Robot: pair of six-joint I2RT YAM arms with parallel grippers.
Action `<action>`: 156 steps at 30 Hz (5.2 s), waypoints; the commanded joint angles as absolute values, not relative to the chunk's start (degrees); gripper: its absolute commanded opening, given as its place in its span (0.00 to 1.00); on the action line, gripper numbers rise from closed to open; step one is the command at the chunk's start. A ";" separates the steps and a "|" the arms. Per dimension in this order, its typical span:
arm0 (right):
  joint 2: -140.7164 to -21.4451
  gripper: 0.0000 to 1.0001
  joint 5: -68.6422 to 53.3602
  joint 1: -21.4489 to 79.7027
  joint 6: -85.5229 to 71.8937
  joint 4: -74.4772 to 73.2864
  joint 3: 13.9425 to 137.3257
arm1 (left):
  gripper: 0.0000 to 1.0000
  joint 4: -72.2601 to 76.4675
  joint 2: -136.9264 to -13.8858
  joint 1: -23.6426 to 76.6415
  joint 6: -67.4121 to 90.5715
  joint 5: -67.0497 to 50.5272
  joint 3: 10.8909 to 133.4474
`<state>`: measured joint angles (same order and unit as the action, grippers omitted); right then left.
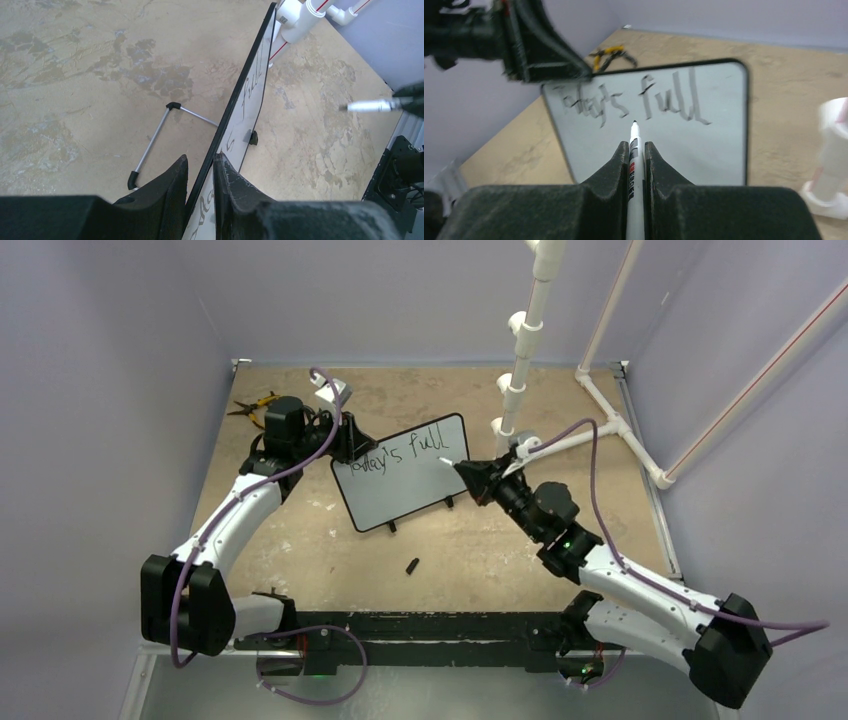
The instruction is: Write a sentence on the whiteboard
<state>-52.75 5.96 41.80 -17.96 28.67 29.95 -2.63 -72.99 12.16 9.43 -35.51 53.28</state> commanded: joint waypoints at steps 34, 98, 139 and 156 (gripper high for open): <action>-91.40 0.00 12.26 64.93 -25.82 49.69 42.78 | 0.22 -4.39 -71.94 13.27 11.15 -32.23 51.61; -93.21 0.00 13.09 59.24 -25.49 47.87 43.40 | 0.22 -4.31 -72.60 13.36 10.90 -32.52 51.66; -93.44 0.00 10.20 57.13 -22.44 49.73 45.74 | 0.22 -4.13 -72.97 13.45 10.99 -32.70 51.64; -92.65 0.00 11.00 57.13 -25.34 45.47 39.88 | 0.22 -4.21 -72.77 13.45 10.94 -32.67 51.60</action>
